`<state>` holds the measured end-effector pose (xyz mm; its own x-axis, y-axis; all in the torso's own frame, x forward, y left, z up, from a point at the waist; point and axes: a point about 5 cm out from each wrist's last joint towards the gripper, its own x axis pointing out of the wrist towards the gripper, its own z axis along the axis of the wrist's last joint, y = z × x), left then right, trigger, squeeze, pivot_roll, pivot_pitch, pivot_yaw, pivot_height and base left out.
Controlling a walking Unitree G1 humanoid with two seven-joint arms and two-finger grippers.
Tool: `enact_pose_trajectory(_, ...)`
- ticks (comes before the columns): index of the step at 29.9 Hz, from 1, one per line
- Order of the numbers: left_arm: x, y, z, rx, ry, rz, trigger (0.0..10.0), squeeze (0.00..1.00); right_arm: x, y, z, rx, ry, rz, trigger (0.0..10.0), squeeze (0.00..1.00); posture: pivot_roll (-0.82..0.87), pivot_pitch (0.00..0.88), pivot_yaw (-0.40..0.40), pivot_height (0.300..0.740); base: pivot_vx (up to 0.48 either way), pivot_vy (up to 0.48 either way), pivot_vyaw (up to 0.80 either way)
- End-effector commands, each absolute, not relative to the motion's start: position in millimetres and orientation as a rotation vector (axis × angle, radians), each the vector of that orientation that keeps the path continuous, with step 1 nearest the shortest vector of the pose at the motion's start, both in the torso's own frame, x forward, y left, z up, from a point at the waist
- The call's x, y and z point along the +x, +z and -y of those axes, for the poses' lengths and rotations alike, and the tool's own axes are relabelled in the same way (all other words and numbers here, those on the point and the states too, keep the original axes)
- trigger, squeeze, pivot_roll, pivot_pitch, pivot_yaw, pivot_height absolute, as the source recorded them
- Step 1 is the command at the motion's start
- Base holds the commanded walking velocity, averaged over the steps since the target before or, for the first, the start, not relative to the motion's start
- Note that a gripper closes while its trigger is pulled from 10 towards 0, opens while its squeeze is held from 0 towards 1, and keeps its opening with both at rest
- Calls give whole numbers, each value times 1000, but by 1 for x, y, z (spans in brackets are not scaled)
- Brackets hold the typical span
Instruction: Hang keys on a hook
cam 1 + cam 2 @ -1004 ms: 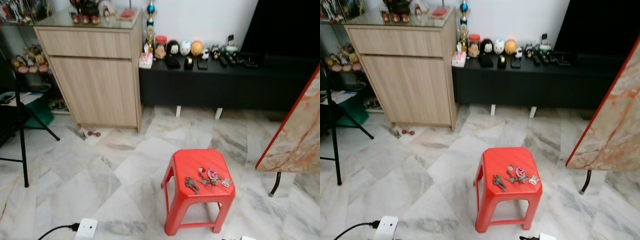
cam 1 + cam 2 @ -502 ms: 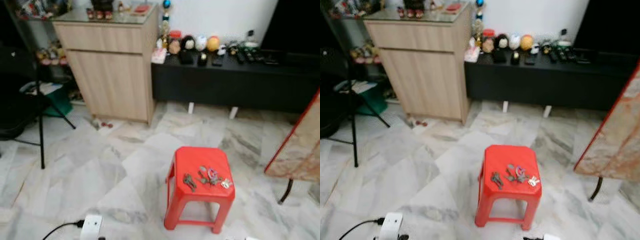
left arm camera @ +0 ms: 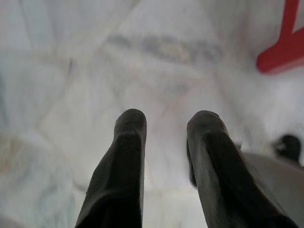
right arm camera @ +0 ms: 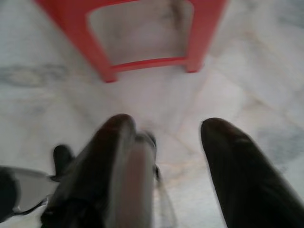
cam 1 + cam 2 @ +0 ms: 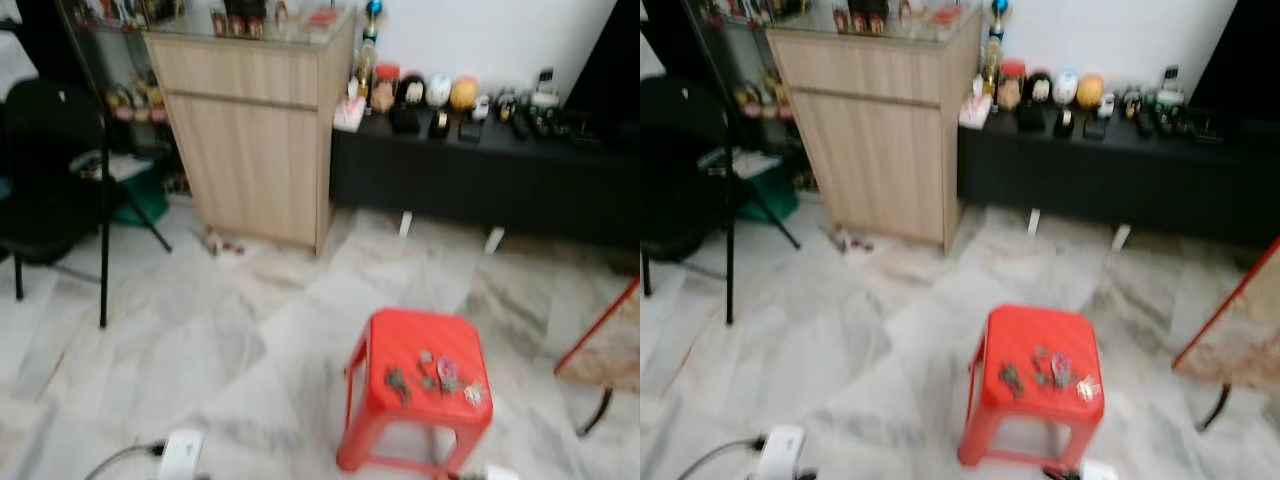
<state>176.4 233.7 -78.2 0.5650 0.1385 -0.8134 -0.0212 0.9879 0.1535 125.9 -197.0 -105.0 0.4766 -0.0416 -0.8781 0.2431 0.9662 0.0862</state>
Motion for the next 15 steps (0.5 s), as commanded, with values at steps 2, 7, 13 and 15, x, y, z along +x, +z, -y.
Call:
enact_pose_trajectory(2,182,-79,-221,103,72,-953,10000,0,120,-105,209,192,-202,-1072,10000,0,40,0,-53,740,364,0,0)
enact_pose_trajectory(7,182,-79,-221,103,72,-951,10000,0,119,-105,208,217,-222,-1070,10000,0,40,0,-52,740,363,0,0)
enact_pose_trajectory(13,182,-78,-221,110,72,-953,10000,0,120,-105,208,207,-212,-1069,10000,0,39,0,-52,740,343,0,0)
enact_pose_trajectory(15,182,-78,-221,111,73,-954,10000,0,120,-105,208,201,-208,-1070,10000,0,39,0,-52,740,137,0,0)
